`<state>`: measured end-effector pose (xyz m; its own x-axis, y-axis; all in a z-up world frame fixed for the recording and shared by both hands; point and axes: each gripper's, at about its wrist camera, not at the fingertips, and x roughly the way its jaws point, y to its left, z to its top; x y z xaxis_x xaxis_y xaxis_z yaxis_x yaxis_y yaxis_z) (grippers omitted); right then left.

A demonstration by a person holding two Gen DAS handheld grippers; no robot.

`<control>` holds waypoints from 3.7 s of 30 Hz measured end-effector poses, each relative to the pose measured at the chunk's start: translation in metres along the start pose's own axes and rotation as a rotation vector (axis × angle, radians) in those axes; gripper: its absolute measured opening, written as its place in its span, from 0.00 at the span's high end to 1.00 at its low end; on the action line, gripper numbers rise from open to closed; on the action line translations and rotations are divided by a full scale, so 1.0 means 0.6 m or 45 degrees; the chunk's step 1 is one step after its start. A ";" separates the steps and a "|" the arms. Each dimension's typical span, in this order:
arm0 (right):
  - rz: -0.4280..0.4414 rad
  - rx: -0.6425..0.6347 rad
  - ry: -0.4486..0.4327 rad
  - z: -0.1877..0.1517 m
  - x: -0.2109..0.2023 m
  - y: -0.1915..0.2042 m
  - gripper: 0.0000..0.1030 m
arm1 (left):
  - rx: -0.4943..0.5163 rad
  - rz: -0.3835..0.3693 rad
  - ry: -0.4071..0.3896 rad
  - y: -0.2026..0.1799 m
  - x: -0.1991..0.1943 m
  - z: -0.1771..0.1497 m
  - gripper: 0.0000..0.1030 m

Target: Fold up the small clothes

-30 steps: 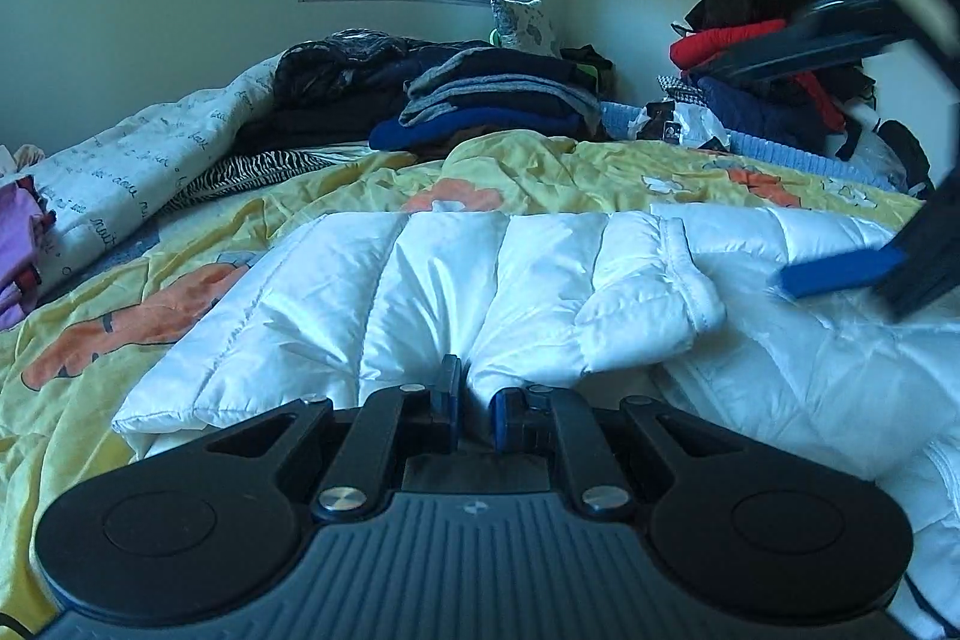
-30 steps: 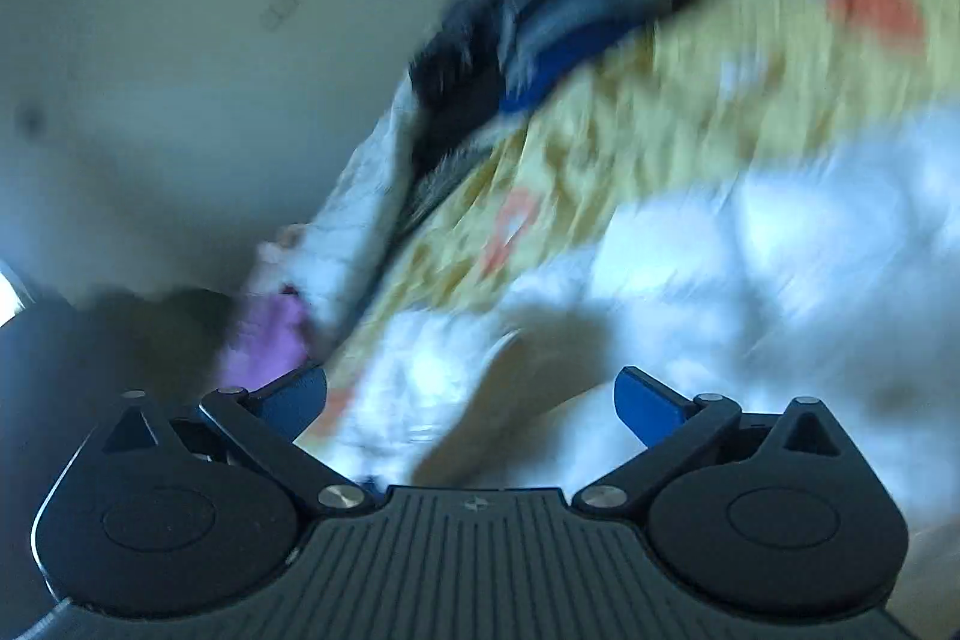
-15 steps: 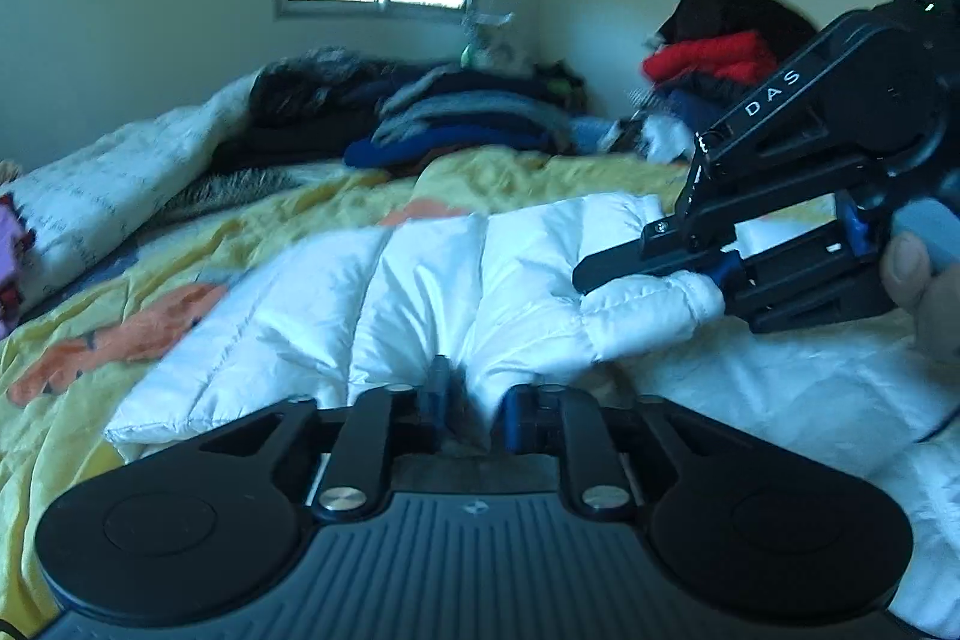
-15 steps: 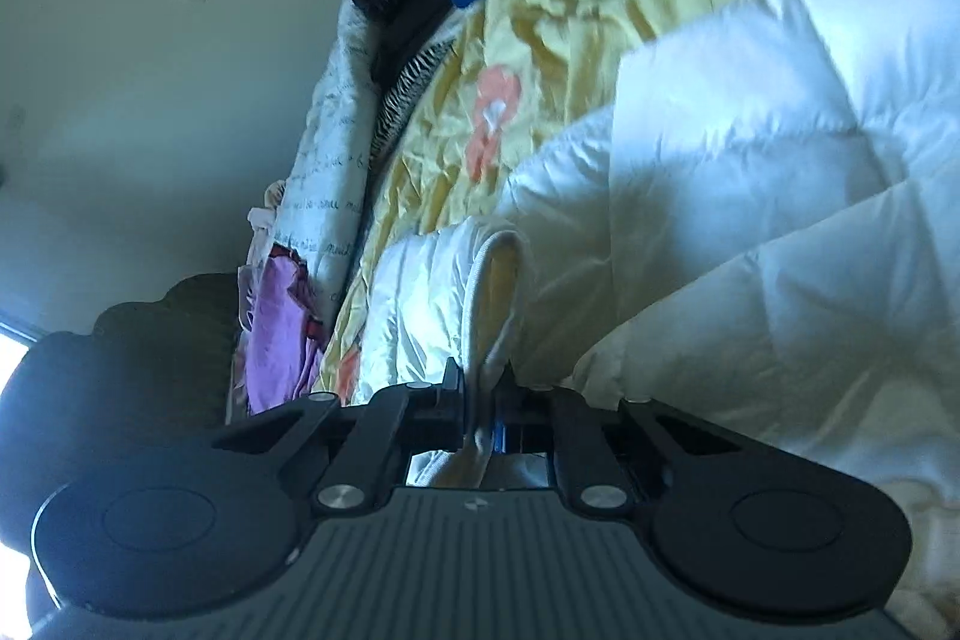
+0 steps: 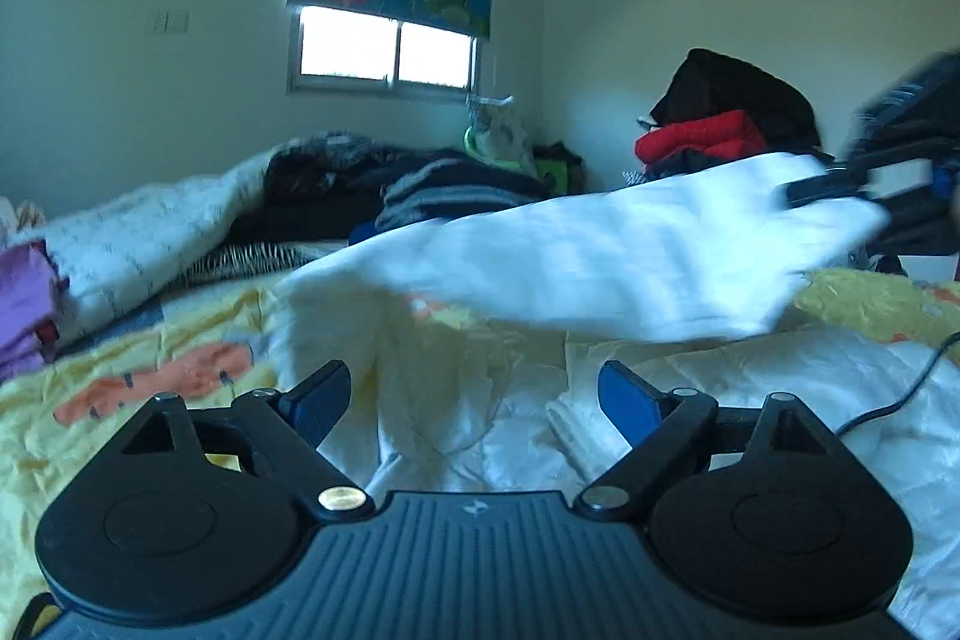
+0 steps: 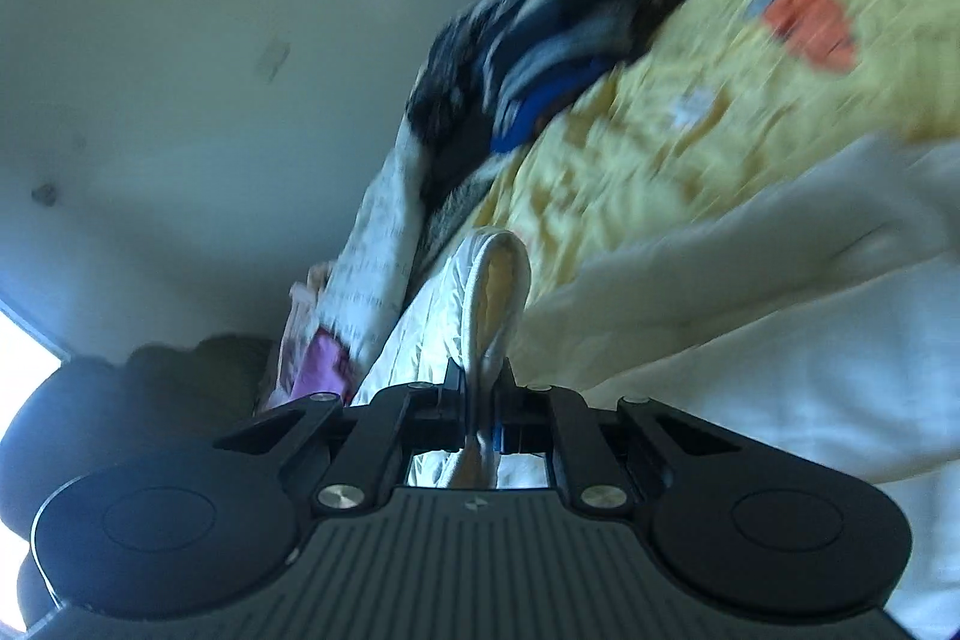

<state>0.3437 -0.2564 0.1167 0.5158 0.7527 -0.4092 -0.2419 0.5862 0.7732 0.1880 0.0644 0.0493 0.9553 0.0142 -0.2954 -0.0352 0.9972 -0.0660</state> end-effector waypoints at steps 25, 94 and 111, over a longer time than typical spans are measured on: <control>-0.342 0.212 -0.052 -0.065 -0.200 -0.267 0.88 | 0.273 -0.705 0.040 -0.130 -0.048 0.050 0.12; -0.725 -0.659 -0.490 -0.261 -0.270 -0.055 0.13 | -0.045 -0.090 0.199 -0.036 -0.033 -0.007 0.05; -2.142 -1.045 -0.839 -0.428 -0.748 0.037 0.00 | -0.197 0.022 0.243 0.153 -0.254 -0.055 0.05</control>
<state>-0.1044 -0.5042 0.1934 0.7116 -0.7026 0.0006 0.5727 0.5796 -0.5797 0.0299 0.1514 0.0570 0.8817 0.0027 -0.4717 -0.1100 0.9736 -0.2002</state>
